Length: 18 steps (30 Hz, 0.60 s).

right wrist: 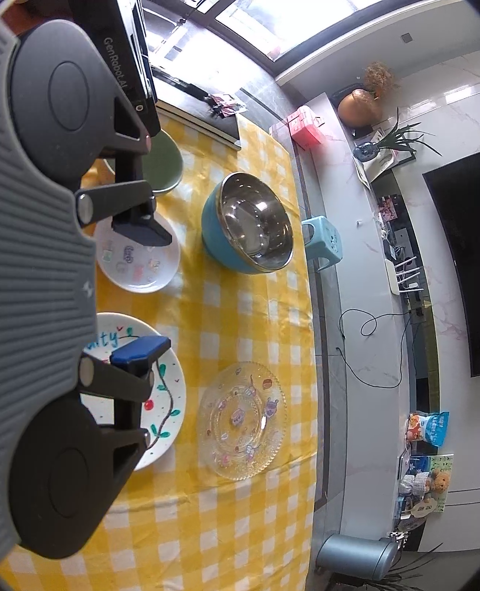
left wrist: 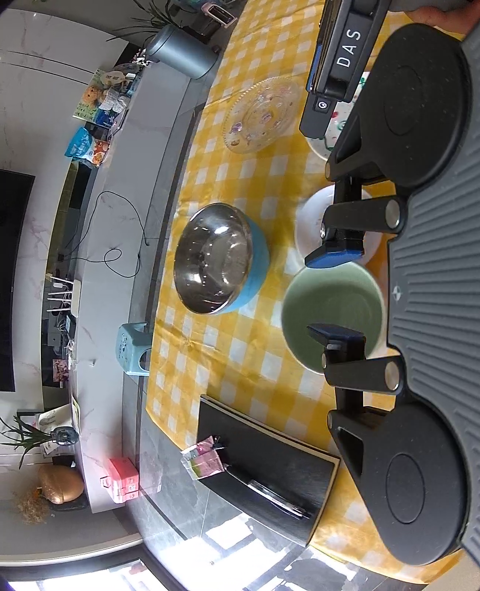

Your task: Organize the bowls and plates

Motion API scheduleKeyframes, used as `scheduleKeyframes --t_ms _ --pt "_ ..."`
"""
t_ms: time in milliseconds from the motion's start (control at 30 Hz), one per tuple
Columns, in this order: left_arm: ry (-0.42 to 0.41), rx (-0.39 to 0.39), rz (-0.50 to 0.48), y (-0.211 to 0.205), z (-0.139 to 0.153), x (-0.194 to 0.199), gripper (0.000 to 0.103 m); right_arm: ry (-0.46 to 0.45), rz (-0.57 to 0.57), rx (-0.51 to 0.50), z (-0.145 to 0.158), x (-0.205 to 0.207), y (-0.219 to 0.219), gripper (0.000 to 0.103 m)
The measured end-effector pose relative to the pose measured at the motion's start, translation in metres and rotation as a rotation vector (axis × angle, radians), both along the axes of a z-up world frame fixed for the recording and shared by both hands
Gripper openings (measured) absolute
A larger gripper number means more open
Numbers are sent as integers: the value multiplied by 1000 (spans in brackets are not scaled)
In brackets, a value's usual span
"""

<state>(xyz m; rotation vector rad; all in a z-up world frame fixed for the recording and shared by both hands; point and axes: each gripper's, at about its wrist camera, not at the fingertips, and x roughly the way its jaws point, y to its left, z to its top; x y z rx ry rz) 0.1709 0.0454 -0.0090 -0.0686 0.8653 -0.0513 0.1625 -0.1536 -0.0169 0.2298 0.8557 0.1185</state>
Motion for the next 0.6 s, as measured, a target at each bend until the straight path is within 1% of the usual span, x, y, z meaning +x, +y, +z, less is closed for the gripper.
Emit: scheduleKeyframes --t_ms 133,233,300,400,433,600 --pt "-7 -33 1 4 3 30 38 5 0 24 3 32 3 44" --pt "-9 -6 -5 0 2 52 38 -3 16 20 4 55 12 42" --pt "15 10 0 0 -4 68 38 -8 23 5 3 69 18 42" --pt "50 27 18 1 -16 88 38 5 18 -33 -5 90 26 42" --pt "58 30 27 3 -19 93 38 12 17 -40 -9 96 28 41" --pt "82 9 54 6 -34 112 38 59 15 -50 -28 120 36 34"
